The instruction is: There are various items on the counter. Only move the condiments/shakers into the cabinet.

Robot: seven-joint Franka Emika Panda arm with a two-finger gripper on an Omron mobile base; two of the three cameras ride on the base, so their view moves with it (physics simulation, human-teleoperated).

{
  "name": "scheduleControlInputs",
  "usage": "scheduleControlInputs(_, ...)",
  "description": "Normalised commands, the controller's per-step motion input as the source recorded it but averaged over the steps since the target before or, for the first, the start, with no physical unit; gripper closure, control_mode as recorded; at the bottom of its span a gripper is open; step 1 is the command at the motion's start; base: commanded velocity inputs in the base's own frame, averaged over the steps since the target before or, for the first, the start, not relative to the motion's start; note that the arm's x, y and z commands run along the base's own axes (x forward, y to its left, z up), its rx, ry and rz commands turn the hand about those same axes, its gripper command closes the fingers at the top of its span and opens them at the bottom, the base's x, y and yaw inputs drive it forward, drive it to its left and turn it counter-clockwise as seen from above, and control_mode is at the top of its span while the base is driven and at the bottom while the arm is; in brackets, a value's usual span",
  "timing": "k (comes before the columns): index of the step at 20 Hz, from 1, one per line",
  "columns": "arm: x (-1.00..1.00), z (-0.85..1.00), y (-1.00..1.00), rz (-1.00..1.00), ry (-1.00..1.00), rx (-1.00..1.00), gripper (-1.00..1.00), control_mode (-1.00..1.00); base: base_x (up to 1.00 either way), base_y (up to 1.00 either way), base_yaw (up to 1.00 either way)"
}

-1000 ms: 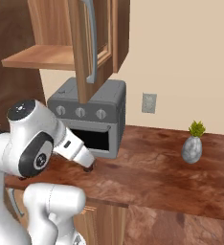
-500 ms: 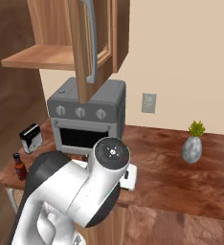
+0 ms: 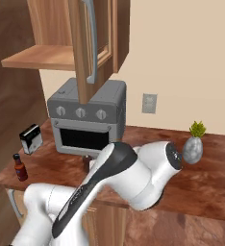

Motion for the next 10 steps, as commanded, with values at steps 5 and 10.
scheduleControlInputs(5,0.38,-0.4,0.27,0.23,-0.04,0.37,-1.0,-1.0,0.0,0.0,0.0)
scheduleControlInputs(10,-0.06,-0.52,0.0,0.17,-0.14,0.05,-1.0,-1.0,0.0,0.0,0.0)
